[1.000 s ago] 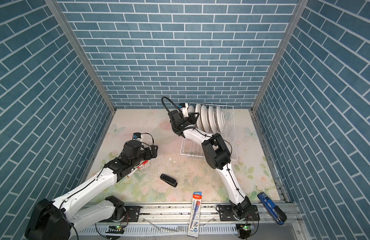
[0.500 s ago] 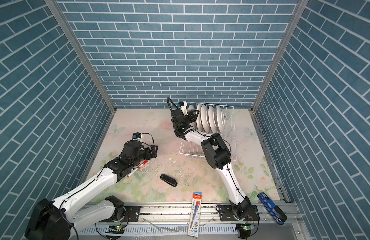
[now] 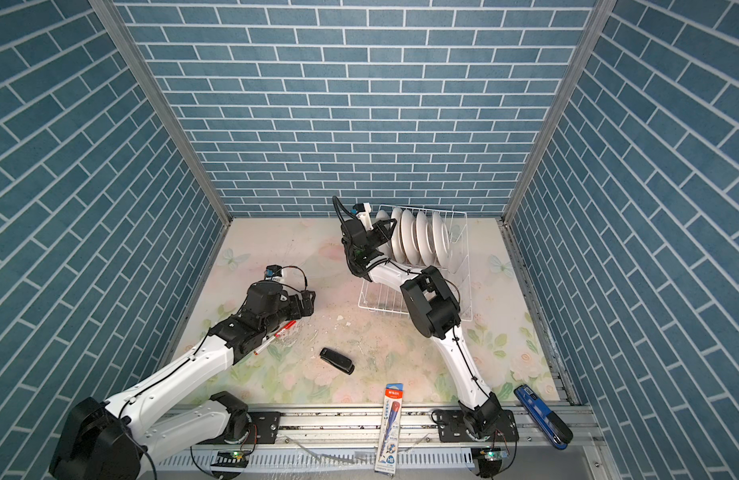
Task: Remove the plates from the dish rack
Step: 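Close the right gripper on the blue-striped plate rim and start lifting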
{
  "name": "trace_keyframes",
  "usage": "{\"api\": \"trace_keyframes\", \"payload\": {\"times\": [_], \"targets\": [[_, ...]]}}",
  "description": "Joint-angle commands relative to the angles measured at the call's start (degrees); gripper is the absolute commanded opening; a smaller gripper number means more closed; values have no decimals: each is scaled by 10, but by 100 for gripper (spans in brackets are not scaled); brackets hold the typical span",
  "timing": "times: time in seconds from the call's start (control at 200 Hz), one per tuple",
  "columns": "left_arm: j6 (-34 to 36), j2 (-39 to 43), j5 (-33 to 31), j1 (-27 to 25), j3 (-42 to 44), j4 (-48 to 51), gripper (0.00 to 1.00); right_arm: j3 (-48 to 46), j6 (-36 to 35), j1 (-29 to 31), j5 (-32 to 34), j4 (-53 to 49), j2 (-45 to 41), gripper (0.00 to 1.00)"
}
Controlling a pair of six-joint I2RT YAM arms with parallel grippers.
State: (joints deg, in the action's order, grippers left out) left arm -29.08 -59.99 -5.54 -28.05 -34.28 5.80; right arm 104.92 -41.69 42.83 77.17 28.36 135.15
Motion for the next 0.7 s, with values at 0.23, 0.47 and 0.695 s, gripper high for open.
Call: {"api": "trace_keyframes", "payload": {"times": [0.23,0.47,0.695], "targets": [[7,3,-7,-3,-17,10,100,-14,-72,14,6,100,-43,0],[9,9,-10,-3,-18,14,100,-7,-167,16,2,192,-35,0],[8,10,-10,-3,-17,14,100,-7,-179,17,-5,197,-44,0]]}}
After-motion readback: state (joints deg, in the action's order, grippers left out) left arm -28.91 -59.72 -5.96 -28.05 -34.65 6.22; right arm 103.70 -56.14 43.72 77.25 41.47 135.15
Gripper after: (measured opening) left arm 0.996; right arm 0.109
